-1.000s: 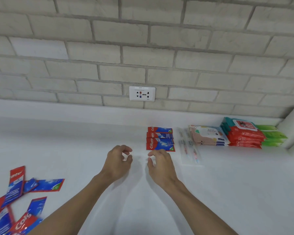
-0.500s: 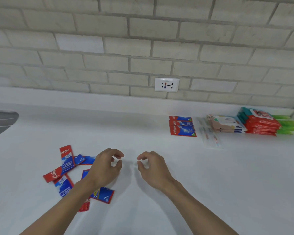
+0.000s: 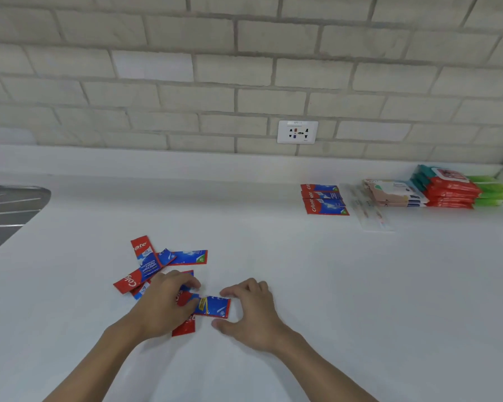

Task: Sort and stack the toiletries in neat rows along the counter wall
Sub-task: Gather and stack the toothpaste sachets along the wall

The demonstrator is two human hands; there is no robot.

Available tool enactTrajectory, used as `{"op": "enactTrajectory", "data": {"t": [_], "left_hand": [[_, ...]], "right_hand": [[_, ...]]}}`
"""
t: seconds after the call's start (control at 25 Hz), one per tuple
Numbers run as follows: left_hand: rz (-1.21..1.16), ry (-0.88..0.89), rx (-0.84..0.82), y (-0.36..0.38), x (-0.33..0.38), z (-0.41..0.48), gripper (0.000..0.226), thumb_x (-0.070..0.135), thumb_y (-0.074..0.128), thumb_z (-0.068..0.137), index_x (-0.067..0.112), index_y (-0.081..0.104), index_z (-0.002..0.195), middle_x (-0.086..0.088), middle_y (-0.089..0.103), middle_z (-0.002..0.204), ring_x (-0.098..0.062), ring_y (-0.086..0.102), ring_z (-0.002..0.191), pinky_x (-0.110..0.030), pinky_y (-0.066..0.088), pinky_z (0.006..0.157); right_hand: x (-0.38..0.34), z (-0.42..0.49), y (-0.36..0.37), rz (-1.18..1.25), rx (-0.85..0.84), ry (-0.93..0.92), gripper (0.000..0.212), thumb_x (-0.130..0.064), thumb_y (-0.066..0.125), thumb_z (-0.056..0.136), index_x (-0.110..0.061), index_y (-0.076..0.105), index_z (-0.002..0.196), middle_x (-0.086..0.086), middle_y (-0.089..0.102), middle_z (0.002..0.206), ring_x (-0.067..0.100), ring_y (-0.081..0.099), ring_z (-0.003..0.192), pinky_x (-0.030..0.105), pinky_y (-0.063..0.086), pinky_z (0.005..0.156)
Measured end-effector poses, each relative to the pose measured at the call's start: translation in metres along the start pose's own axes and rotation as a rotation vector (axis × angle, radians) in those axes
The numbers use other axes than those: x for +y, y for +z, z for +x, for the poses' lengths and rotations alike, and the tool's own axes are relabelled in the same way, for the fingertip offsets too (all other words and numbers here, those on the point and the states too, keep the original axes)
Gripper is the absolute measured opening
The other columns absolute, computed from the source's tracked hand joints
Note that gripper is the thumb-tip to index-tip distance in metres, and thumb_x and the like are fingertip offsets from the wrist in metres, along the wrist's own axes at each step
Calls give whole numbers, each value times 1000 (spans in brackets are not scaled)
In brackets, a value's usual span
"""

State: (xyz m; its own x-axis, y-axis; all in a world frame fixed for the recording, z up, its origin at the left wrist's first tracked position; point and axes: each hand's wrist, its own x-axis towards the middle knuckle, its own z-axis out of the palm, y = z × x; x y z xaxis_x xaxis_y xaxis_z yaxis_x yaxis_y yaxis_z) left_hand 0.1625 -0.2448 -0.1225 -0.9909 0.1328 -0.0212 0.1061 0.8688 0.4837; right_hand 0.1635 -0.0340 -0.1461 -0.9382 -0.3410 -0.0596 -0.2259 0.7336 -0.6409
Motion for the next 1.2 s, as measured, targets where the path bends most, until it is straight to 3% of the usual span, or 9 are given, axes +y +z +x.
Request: {"op": "enactTrajectory", "data": {"t": [0.24,0.36,0.44,0.52,0.64,0.84,1.08,1.2], "left_hand": [[-50,25,-33,5,4,-5,39,28,76,80,39,50,107,15,52,111,-4,50,105,-12,44,84],[-122,-5,-9,1,14,-4,38,28,76,80,40,52,106,20,52,107,0,54,97,-6,46,69],[-169,-10,-21,2,20,-2,32,28,74,82,39,55,105,20,57,105,1,57,94,-6,48,68],[-213,-5,-49,5,25,0,25,27,71,84,38,57,101,17,63,102,-2,61,94,-13,53,74],[-276,14,-109,11,29,6,16,29,70,85,38,60,95,13,67,94,-8,63,89,-23,56,76],[-426,13,-109,23,54,18,2,29,70,85,29,70,87,2,71,86,-15,63,83,-25,53,72],[-805,-12,-215,33,91,44,22,1,74,78,16,70,92,-7,71,92,-19,71,83,-26,57,71],[-922,-61,-155,47,116,56,31,-2,77,75,15,67,99,-9,72,92,-22,72,83,-30,59,71]], "right_hand": [[2,-12,8,100,88,28,32,-43,74,78,-34,60,105,-13,50,107,4,39,109,20,37,95],[8,-18,2,179,104,82,17,-31,69,86,-29,56,97,-11,56,104,3,45,104,11,40,81],[12,-23,-3,266,114,147,7,-24,60,93,-29,55,92,-4,57,102,5,53,100,10,44,71],[17,-26,-8,331,132,162,18,-17,55,96,-30,51,84,1,60,95,3,58,89,12,45,64],[21,-28,-17,414,166,184,19,-11,49,99,-23,49,84,-6,54,78,-6,51,66,10,40,60],[41,-25,-37,582,237,279,18,-12,45,101,-18,49,85,-4,53,79,0,47,60,12,40,59],[70,-24,-78,818,399,366,13,-9,44,102,-9,49,90,7,61,78,15,58,49,29,53,55],[89,-28,-99,880,499,375,7,-9,50,100,-6,52,94,7,64,78,17,63,51,31,55,56]]}}
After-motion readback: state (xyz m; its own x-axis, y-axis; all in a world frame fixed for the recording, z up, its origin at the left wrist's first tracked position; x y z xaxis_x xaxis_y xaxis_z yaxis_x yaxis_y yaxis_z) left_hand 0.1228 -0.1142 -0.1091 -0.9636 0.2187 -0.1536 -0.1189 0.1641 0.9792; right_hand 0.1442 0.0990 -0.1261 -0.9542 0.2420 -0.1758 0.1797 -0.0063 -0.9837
